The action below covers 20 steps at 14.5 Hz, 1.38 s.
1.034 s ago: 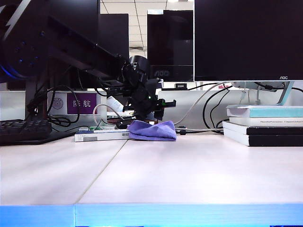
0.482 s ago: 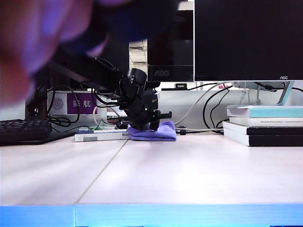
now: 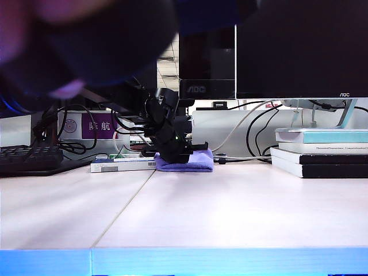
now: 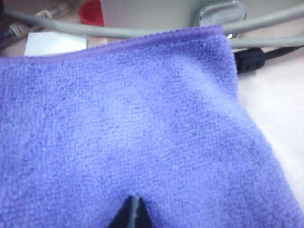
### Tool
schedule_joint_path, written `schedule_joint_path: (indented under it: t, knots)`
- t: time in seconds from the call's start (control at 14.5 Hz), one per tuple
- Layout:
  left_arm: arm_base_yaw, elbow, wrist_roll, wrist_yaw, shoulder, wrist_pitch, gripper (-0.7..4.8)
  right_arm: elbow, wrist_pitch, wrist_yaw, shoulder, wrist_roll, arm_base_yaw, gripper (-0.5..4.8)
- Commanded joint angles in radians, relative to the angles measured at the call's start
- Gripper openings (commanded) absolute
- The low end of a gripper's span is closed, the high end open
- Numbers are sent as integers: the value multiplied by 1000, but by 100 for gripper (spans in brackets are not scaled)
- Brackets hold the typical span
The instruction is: Wipe the table from front to back using the rag.
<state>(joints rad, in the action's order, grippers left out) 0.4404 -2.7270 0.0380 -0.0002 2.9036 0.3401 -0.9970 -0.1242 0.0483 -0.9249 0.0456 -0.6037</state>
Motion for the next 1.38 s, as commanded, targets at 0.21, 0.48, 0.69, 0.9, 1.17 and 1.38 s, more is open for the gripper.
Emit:
schedule_joint_path:
  t: [0.21,0.48,0.69,0.9,1.17,1.38]
  knots:
    - [3,-6,-4,31,-24,164,-5,-5,16,-6,3,-1,0,-5]
    - [9,-6,-13,32,-73,290,-6,-5,17,-5,2,-2,0,-5]
    - [23,-6,-46,50,-86,349,-5,-5,17,-5,2,-2,0,-5]
    - [34,-6,-45,82,-88,415,-5,-5,16,-6,2,-2,0,-5]
    - [34,-7,-11,94,-88,534,-6,-5,17,-6,3,-2,0,-5]
    - [34,-11,-11,96,-88,568,-5,-5,17,-6,3,-2,0,-5]
